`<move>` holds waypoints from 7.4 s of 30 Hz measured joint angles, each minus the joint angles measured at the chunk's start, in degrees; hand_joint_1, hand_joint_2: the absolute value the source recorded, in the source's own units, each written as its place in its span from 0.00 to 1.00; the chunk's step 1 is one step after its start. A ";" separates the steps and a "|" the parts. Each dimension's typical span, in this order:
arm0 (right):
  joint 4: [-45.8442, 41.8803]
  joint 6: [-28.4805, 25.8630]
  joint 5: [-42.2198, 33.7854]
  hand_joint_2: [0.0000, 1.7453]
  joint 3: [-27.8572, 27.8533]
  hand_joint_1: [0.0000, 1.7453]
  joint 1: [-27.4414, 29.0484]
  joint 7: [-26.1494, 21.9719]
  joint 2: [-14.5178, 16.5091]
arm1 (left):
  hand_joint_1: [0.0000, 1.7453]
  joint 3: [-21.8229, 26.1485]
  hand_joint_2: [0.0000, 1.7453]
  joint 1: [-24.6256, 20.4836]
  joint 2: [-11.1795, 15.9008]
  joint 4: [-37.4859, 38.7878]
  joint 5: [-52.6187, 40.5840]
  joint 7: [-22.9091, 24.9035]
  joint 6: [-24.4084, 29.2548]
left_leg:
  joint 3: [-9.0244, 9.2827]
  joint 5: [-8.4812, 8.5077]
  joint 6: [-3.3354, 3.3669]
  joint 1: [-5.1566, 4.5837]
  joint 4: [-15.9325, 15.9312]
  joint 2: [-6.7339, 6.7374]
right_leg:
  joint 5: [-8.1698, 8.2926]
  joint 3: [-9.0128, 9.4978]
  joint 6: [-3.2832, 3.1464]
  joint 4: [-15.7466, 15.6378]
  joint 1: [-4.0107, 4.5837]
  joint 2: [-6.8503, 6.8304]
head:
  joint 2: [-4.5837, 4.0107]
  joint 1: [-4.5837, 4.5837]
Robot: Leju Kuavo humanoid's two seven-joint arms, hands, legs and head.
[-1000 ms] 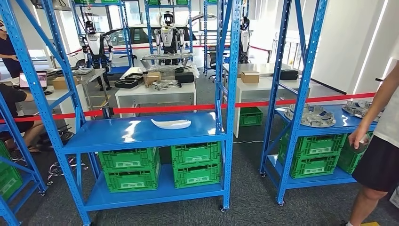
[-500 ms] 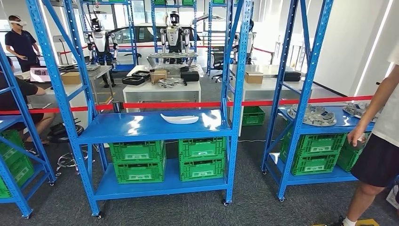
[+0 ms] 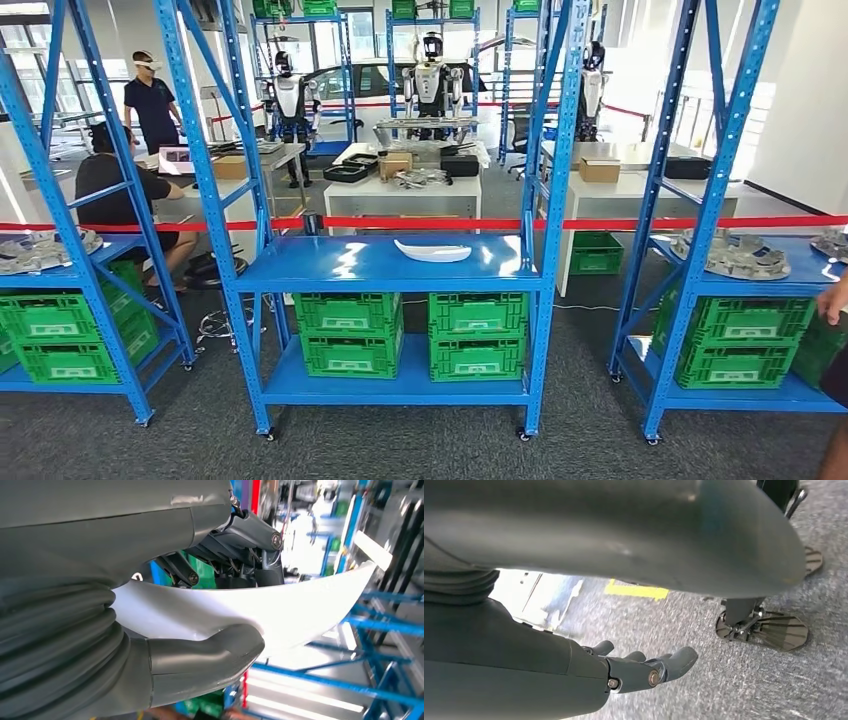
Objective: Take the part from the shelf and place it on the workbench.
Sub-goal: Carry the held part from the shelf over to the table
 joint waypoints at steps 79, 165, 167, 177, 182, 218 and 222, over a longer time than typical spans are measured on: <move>-0.15 -0.94 -1.36 0.00 -2.05 0.00 1.11 -0.28 0.99 | 1.00 -1.38 1.00 -4.99 -0.42 8.66 2.10 0.63 -3.80 | -0.54 1.86 1.96 -0.56 -3.13 -11.16 | 0.27 -2.67 0.77 2.88 -0.25 8.63 | 0.00 0.43; -0.39 -1.26 1.62 0.00 -2.25 0.00 0.85 -0.21 1.71 | 1.00 0.44 1.00 -2.68 8.65 -0.94 0.45 0.56 7.66 | -0.95 3.06 3.44 -0.31 -3.69 -6.41 | -4.54 -9.82 1.50 17.29 -0.04 4.62 | 0.02 1.14; -0.39 -1.12 1.51 0.00 -2.25 0.00 0.87 -0.18 1.68 | 1.00 2.30 1.00 -2.18 8.62 -2.63 0.37 1.10 8.39 | -0.94 3.02 3.26 -0.29 -3.49 -8.18 | -0.31 -6.51 1.01 9.56 -0.12 6.51 | 0.01 1.16; -0.39 -0.64 0.70 0.00 -2.36 0.00 0.76 -0.06 1.70 | 1.00 8.57 1.00 -1.19 8.49 -7.76 0.26 2.31 10.33 | -6.40 -2.64 -0.01 -0.25 6.38 -4.07 | 2.17 -2.70 -1.11 1.62 -0.20 3.98 | 0.00 0.51; -0.39 -0.79 0.27 0.00 -2.52 0.00 0.91 0.00 1.69 | 1.00 11.46 1.00 -1.01 8.10 -10.22 0.37 2.89 11.99 | -3.73 -0.53 -0.31 -0.04 3.87 -1.72 | 1.70 -2.65 -0.87 2.01 -0.09 -0.15 | 0.00 0.42; -0.46 -3.23 -0.35 0.00 -3.95 0.00 1.10 0.00 2.07 | 1.00 17.28 1.00 -4.11 9.84 -10.09 -2.73 -0.51 28.15 | 0.38 1.80 1.69 -0.25 -3.20 -2.35 | 1.44 -2.31 1.03 2.11 0.16 1.03 | 0.00 0.19; -0.46 -3.43 -0.56 0.00 -3.97 0.00 1.03 0.00 2.08 | 1.00 17.30 1.00 -4.23 9.92 -10.12 -2.90 -0.63 28.67 | 0.33 2.23 2.88 0.19 -3.69 -2.90 | -3.21 -5.90 2.02 9.89 -0.01 3.86 | 0.00 0.39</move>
